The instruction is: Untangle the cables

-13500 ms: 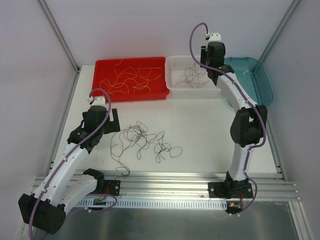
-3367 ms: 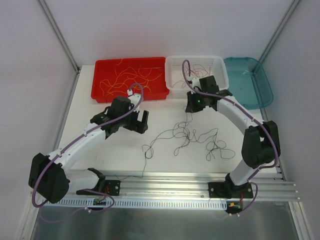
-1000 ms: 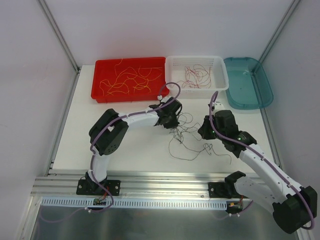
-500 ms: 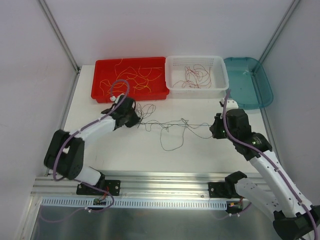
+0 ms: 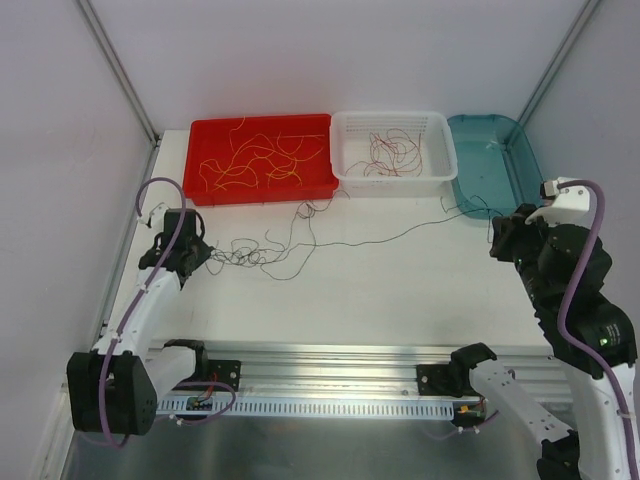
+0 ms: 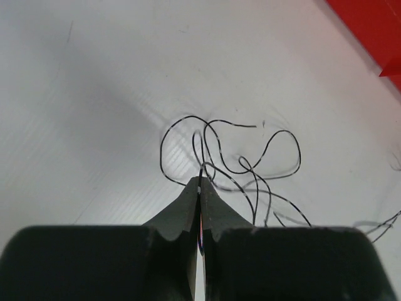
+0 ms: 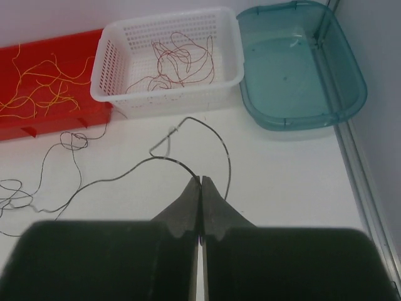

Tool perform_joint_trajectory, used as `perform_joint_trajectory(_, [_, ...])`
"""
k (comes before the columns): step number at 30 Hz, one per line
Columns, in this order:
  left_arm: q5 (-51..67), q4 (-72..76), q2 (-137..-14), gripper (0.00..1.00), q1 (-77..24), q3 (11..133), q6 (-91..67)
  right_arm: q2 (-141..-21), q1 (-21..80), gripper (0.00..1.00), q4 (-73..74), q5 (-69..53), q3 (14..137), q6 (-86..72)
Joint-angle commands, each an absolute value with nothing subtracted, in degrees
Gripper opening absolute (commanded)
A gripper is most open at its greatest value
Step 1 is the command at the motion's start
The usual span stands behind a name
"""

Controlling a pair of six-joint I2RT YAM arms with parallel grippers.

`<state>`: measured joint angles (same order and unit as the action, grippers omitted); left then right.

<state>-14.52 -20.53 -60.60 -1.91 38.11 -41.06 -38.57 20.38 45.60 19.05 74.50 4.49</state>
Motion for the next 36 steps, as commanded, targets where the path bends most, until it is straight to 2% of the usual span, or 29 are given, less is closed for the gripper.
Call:
perform_joint_trajectory(1, [-18.5, -23.0, -57.8, 0.0, -2.1, 39.6, -38.0, -39.9, 20.1, 0.01, 47.1, 21.7, 76.7, 6.2])
perform_joint_trajectory(9, [-16.3, -24.7, -56.3, 0.02, -2.1, 38.9, -38.3, -41.6, 20.1, 0.01, 45.6, 18.7, 69.8, 4.0])
perform_joint_trajectory(10, [-15.0, -24.7, -55.9, 0.08, -2.1, 38.8, -38.3, -43.0, 20.0, 0.01, 45.7, 18.5, 68.7, 3.3])
perform_joint_trajectory(13, [-11.2, -24.7, -54.7, 0.14, -2.1, 38.5, -37.4, -45.0, 20.0, 0.01, 44.8, 19.0, 62.7, 1.5])
perform_joint_trajectory(16, [-7.2, -24.7, -53.4, 0.31, -2.1, 37.7, -36.1, -47.4, 19.0, 0.02, 42.4, 20.4, 56.3, 0.4])
perform_joint_trajectory(17, [-4.5, -24.9, -53.0, 0.4, -2.1, 37.5, -35.3, -49.7, 18.5, 0.08, 42.0, 20.6, 55.4, 0.3])
perform_joint_trajectory(19, [-1.9, -24.9, -51.8, 0.48, -2.1, 36.7, -34.6, -52.4, 17.7, 0.21, 42.6, 21.5, 54.3, -1.1])
perform_joint_trajectory(20, [1.8, -24.9, -51.4, 0.51, -2.1, 36.4, -34.3, -54.0, 17.7, 0.38, 43.1, 21.9, 54.3, -2.0])
perform_joint_trajectory(21, [3.6, -24.9, -50.9, 0.59, -2.2, 35.9, -34.2, -55.9, 17.7, 0.45, 44.3, 22.4, 54.6, -2.7])
perform_joint_trajectory(23, [7.6, -24.8, -50.6, 0.66, -2.3, 35.3, -34.1, -55.9, 17.9, 0.59, 43.9, 20.5, 54.8, -3.3])
perform_joint_trajectory(26, [12.2, -24.9, -50.4, 0.76, -3.9, 34.3, -34.5, -52.7, 20.5, 0.69, 38.0, 11.7, 53.3, -1.9])
perform_joint_trajectory(28, [12.9, -24.9, -50.4, 0.82, -5.8, 33.9, -34.9, -51.4, 24.0, 0.7, 32.4, 4.7, 51.9, -0.3])
perform_joint_trajectory(30, [12.0, -24.9, -51.1, 0.83, -9.5, 34.3, -35.3, -52.3, 26.3, 0.71, 27.8, 0.5, 51.3, 2.7])
perform_joint_trajectory(31, [10.9, -24.9, -51.8, 0.83, -11.1, 34.5, -35.6, -54.6, 28.3, 0.71, 26.6, -5.2, 51.5, 3.4])
perform_joint_trajectory(36, [6.3, -24.8, -55.3, 0.82, -19.9, 36.1, -38.9, -63.7, 34.9, 0.71, 21.6, -12.1, 53.4, 4.0])
